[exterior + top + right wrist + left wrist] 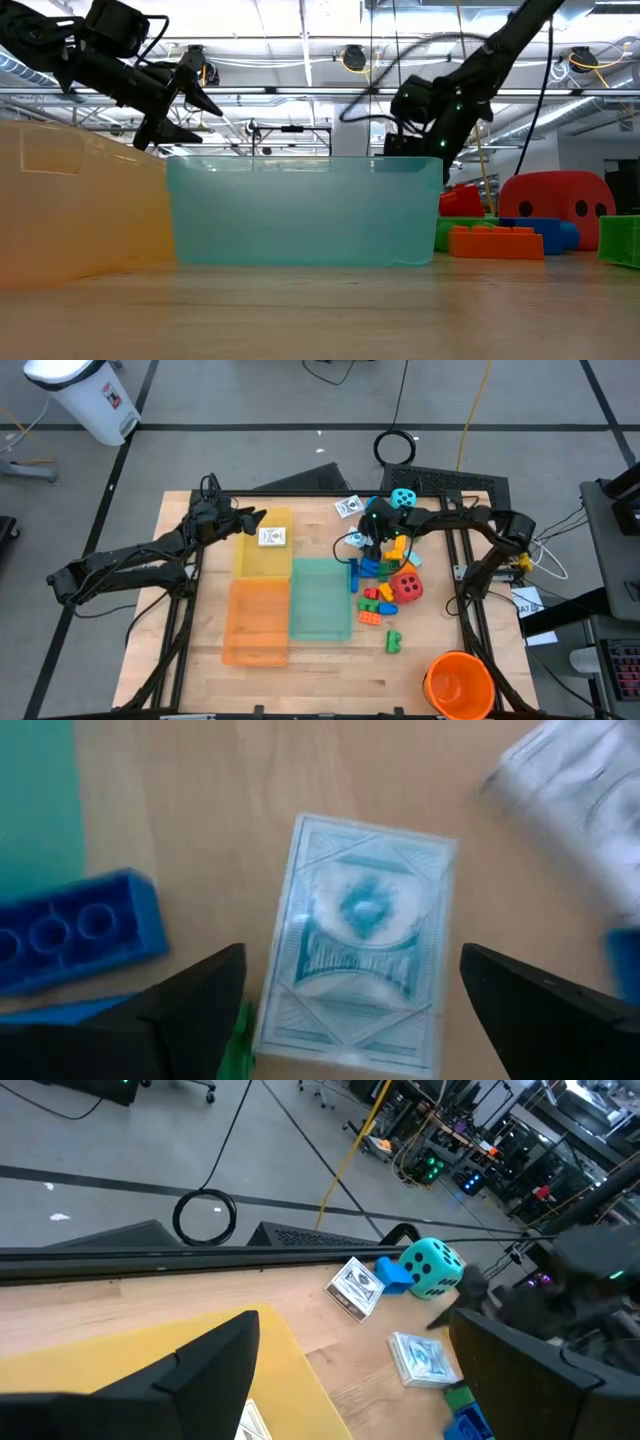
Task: Pick & Place Toys
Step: Put the blue deck of cards into the yellow bin
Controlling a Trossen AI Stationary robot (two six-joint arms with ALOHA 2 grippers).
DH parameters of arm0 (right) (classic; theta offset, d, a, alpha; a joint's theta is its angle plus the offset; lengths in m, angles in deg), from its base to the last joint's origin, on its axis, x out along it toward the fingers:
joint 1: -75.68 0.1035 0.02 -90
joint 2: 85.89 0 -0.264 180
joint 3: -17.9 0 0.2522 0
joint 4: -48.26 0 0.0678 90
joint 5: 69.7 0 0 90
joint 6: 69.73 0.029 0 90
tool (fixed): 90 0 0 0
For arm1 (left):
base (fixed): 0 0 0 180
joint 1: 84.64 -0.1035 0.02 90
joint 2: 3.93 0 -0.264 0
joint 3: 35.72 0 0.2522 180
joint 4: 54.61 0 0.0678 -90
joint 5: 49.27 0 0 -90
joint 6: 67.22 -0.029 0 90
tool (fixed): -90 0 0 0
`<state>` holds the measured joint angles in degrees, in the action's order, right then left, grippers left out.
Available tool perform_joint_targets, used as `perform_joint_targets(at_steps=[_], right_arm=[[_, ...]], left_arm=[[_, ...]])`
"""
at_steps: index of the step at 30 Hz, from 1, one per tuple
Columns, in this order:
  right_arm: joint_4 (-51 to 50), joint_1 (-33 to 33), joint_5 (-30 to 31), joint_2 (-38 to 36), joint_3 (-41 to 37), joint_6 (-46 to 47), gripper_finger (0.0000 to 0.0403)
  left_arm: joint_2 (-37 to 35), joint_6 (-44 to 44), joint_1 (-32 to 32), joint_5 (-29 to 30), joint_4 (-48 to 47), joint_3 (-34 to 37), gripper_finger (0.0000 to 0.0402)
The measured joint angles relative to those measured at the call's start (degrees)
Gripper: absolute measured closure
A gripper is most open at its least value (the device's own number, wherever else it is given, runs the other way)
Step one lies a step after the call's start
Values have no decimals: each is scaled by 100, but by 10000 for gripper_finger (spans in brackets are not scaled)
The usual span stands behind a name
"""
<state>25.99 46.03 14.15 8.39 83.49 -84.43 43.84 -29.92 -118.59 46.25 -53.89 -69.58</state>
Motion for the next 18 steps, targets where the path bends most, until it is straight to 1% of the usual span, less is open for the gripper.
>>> perform_joint_targets(at_steps=[6,10,13,18], right_arm=[[64,-5,66,593,31,-118,53],[-125,-82,32,675,36,-42,58],[-292,-95,88,593,31,38,80],[-456,-100,167,313,12,54,141]], left_arm=[[0,-4,-2,-2,0,0,69],[0,-4,-2,-2,-2,0,69],[0,-5,-2,-2,-2,0,69],[53,12,-2,-4,-83,-2,69]])
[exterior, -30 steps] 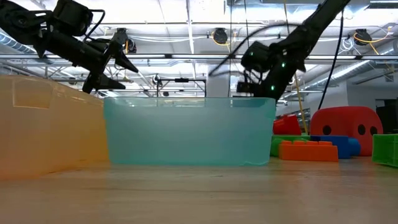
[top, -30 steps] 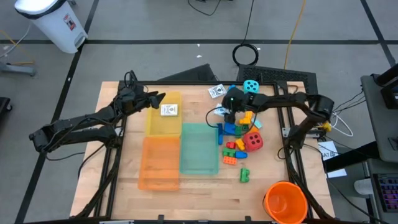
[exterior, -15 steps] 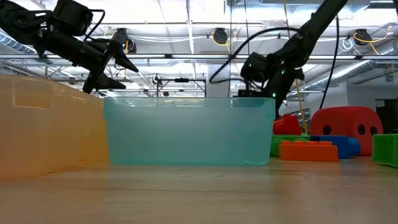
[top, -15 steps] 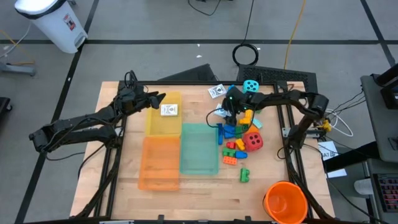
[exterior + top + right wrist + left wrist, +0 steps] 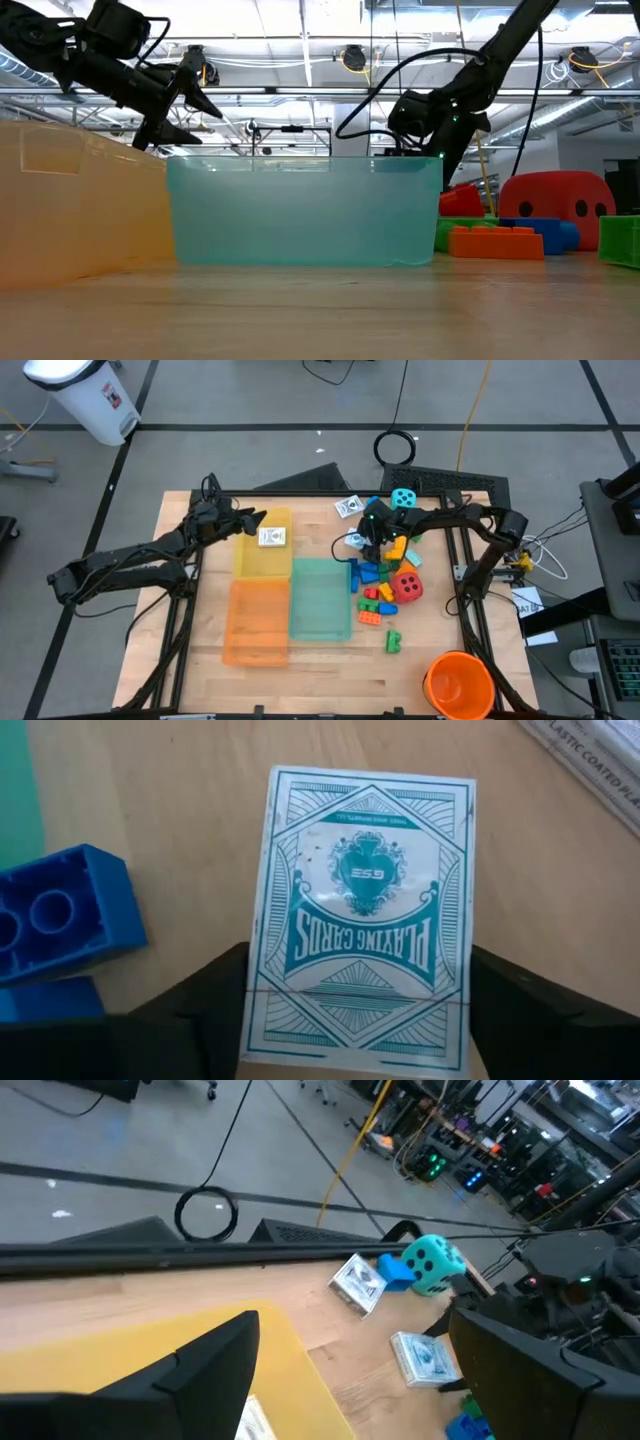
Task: Pick & Place Toys
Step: Put the blue deck of cards into the yellow bin
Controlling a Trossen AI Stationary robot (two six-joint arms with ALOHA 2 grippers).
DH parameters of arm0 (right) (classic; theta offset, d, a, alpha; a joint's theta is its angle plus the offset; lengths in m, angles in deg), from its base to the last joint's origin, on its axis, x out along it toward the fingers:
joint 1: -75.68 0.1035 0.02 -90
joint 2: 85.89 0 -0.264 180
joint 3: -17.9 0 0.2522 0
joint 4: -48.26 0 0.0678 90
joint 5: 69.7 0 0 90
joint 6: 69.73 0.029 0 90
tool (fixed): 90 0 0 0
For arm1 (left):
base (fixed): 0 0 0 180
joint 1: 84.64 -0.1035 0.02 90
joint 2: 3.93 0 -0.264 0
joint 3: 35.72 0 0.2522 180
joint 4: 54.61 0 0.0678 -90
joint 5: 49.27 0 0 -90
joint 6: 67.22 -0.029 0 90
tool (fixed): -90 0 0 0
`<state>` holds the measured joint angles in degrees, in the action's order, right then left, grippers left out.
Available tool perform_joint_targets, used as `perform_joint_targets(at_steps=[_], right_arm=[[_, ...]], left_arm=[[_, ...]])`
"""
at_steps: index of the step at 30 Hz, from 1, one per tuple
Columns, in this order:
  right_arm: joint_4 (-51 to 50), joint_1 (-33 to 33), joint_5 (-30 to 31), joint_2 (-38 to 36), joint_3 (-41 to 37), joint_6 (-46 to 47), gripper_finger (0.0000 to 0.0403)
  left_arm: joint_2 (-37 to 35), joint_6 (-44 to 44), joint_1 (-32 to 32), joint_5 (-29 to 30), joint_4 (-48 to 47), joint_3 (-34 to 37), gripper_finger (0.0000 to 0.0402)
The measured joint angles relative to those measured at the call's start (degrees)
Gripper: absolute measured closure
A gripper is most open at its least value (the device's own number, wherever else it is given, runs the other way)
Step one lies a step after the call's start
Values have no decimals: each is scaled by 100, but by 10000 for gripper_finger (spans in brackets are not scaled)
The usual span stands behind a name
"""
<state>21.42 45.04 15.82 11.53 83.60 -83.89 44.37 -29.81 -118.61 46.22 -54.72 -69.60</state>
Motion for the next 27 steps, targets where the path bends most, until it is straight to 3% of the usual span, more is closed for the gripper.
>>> perform_joint_targets(at_steps=[7,14,21,27], right_arm=[[-135,129,298,-665,-26,-18,141],[46,909,1913,-1577,-12,-273,141],[654,2151,2992,-1885,-9,-801,141],[1838,2963,3811,-1804,-180,-1699,141]], left_arm=[[362,61,0,153,127,0,69],[978,-115,267,-858,1788,0,69],[1860,-463,1085,-999,3845,-17,69],[2581,-539,1572,-999,3723,-604,69]])
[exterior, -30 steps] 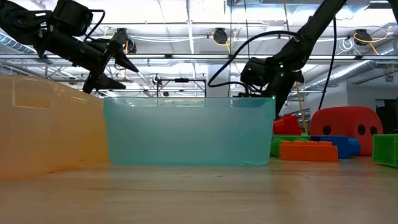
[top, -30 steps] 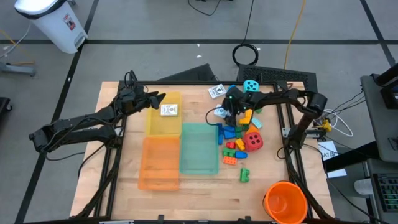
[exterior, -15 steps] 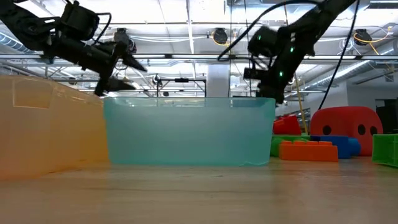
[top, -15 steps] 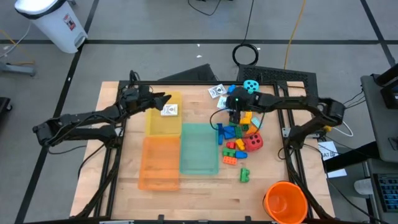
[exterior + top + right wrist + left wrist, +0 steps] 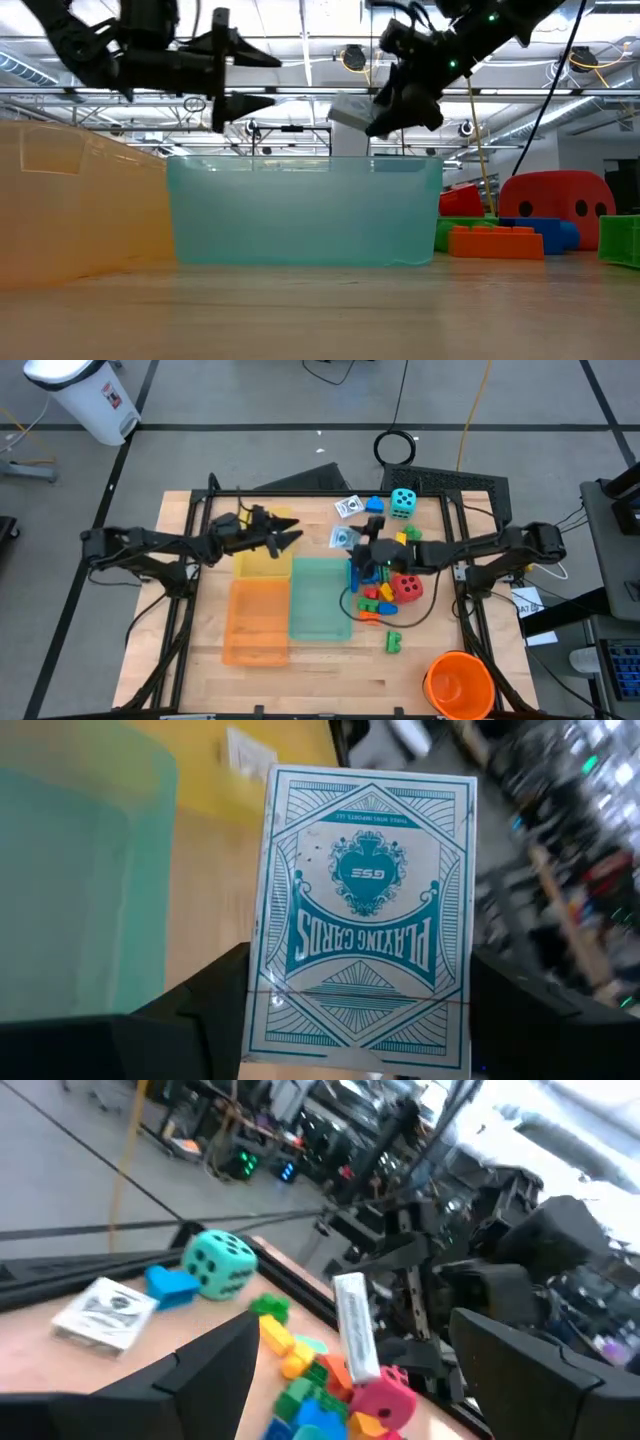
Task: Pick & Place Toys
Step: Put the blue deck of cards into the yellow bin
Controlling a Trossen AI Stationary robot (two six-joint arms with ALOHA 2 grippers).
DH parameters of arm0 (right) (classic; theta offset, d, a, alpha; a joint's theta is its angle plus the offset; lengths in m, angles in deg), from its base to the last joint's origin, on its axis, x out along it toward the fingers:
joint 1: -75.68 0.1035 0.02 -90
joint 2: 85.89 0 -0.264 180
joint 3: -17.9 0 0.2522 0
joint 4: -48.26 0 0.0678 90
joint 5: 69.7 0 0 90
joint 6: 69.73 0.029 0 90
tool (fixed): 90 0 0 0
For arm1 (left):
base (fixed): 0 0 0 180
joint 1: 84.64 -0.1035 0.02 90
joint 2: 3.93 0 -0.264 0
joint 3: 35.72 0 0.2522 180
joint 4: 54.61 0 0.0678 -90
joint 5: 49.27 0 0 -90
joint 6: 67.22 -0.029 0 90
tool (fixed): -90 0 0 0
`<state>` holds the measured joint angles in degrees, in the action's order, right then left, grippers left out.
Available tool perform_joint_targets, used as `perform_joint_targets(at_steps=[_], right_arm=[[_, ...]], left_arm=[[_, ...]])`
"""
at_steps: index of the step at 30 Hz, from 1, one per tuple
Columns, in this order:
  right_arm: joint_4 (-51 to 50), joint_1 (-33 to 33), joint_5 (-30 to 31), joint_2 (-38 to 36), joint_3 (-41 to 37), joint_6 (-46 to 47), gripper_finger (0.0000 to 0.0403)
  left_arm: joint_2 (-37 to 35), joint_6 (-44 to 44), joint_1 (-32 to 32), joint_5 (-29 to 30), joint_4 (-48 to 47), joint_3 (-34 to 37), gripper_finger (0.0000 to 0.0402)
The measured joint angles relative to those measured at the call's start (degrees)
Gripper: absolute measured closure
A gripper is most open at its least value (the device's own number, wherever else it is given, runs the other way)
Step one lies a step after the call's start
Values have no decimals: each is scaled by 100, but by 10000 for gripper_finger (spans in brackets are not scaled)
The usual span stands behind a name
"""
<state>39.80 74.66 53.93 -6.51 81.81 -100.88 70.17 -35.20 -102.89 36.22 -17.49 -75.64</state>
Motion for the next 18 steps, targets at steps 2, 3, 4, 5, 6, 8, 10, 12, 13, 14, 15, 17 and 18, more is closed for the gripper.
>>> perform_joint_targets(at_steps=[2,3,4,5,6,8,10,12,13,14,15,17,18], right_arm=[[383,143,103,0,-87,-157,141],[538,187,88,-2,-109,-220,141],[682,213,108,-9,-145,-278,141],[749,230,139,-13,-172,-319,141],[784,233,184,-12,-192,-348,141],[799,231,260,-4,-220,-364,141],[813,223,262,-4,-221,-355,139],[820,223,263,-9,-220,-361,137],[817,227,257,-9,-220,-365,137],[813,227,241,-7,-220,-370,138],[816,227,236,-7,-220,-369,139],[817,227,237,-9,-220,-366,141],[820,227,241,-9,-220,-365,141]], left_arm=[[255,-151,132,2,-348,-330,69],[388,-251,194,0,-515,-511,69],[532,-322,256,-2,-663,-705,69],[662,-372,311,-2,-819,-904,69],[770,-393,356,-1,-1013,-1077,69],[1024,-388,430,-1,-1327,-1427,69],[1251,-391,492,3,-1500,-1715,69],[1449,-454,548,4,-1617,-1953,69],[1536,-518,581,5,-1644,-2045,69],[1627,-565,605,4,-1680,-2120,69],[1716,-601,625,4,-1687,-2190,69],[1869,-578,645,81,-1702,-2283,69],[1917,-520,644,170,-1701,-2323,69]])
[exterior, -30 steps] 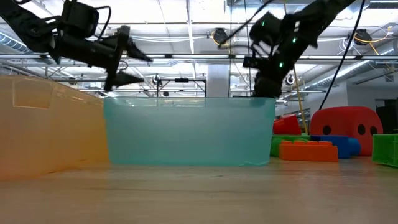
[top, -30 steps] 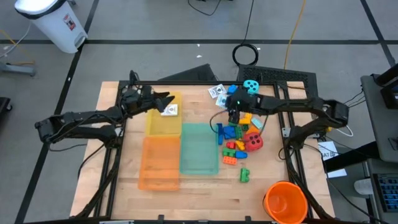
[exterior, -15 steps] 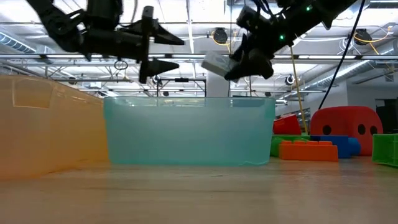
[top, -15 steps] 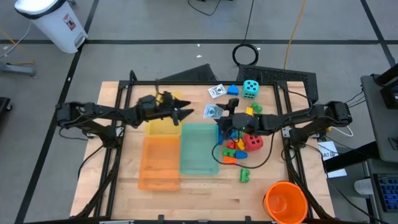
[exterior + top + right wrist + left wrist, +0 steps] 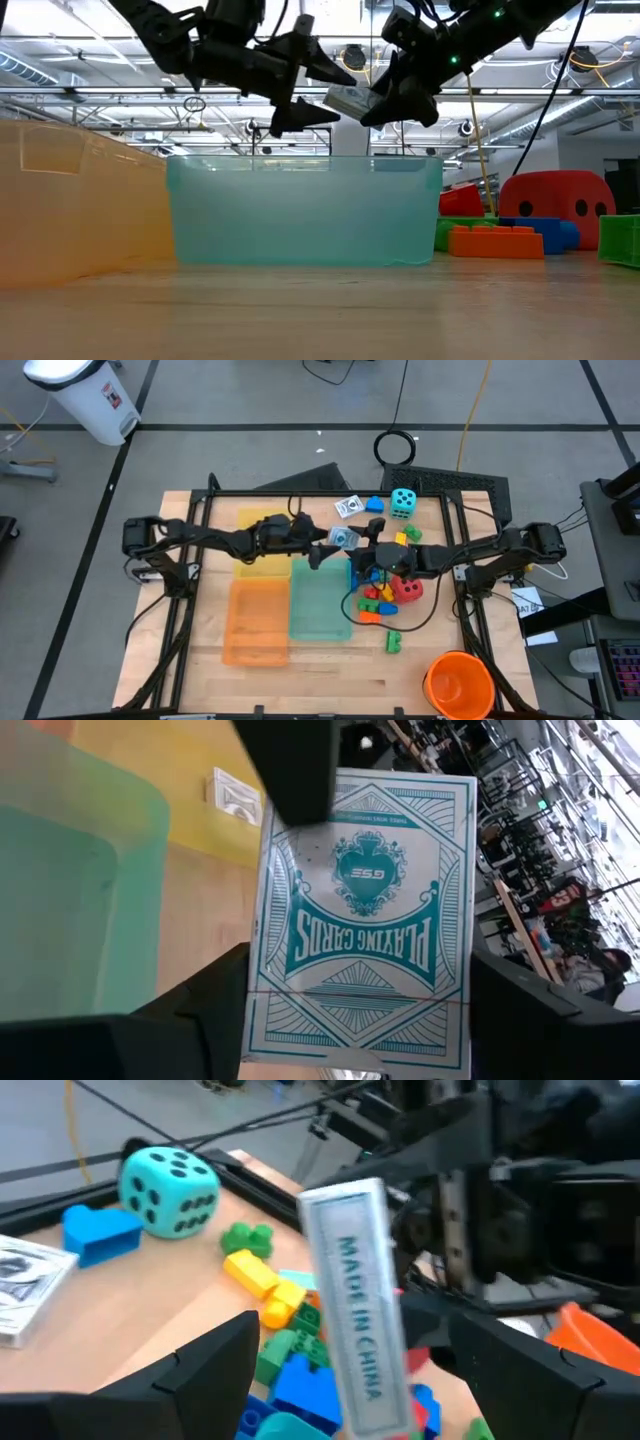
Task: Pick & Place Toys
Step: Put the blue deck of cards into the yellow bin
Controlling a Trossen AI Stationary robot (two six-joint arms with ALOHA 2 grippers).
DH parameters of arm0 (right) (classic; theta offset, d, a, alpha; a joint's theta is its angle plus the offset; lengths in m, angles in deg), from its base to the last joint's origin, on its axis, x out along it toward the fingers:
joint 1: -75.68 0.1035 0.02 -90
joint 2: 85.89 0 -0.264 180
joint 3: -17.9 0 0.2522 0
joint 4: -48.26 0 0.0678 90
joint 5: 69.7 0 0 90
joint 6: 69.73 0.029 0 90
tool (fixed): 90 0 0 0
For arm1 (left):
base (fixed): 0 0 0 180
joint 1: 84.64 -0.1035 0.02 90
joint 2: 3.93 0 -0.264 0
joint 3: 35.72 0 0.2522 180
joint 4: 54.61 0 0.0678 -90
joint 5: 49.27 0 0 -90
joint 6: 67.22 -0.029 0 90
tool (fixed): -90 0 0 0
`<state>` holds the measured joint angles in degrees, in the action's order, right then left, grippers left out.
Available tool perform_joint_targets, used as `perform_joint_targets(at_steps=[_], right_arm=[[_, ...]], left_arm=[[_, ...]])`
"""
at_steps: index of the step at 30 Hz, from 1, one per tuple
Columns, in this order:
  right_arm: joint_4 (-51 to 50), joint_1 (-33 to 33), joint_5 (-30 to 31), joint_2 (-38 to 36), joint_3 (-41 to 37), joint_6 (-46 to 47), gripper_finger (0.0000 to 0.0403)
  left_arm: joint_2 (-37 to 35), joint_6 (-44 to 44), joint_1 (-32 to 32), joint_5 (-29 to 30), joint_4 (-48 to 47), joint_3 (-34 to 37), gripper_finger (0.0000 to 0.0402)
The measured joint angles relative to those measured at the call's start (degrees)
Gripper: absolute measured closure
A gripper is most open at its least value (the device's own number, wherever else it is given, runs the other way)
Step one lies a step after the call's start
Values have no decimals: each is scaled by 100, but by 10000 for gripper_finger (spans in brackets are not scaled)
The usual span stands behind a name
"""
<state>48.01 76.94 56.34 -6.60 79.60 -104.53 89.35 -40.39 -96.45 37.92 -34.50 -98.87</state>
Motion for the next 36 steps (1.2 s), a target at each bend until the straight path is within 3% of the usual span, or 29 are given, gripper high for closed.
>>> perform_joint_targets(at_steps=[3,6,14,23,27,30,36], right_arm=[[-1,0,-6,0,0,8,139],[-3,0,-8,0,0,7,136],[-42,-8,-137,0,-2,202,122],[-1,0,-48,-4,-55,473,65],[-189,35,645,-4,-68,363,66],[-306,34,1066,-39,-67,281,70],[-318,13,1197,-35,-66,303,72]], left_arm=[[112,73,-9,113,19,-68,84],[137,56,-4,139,12,-74,130],[137,92,-41,64,92,-83,330],[-183,-106,-245,120,-404,-46,334],[-723,-125,-398,1094,-1218,72,328],[-1220,-231,-409,1337,-1327,412,332],[-2468,154,-514,1658,-1321,1582,332]])
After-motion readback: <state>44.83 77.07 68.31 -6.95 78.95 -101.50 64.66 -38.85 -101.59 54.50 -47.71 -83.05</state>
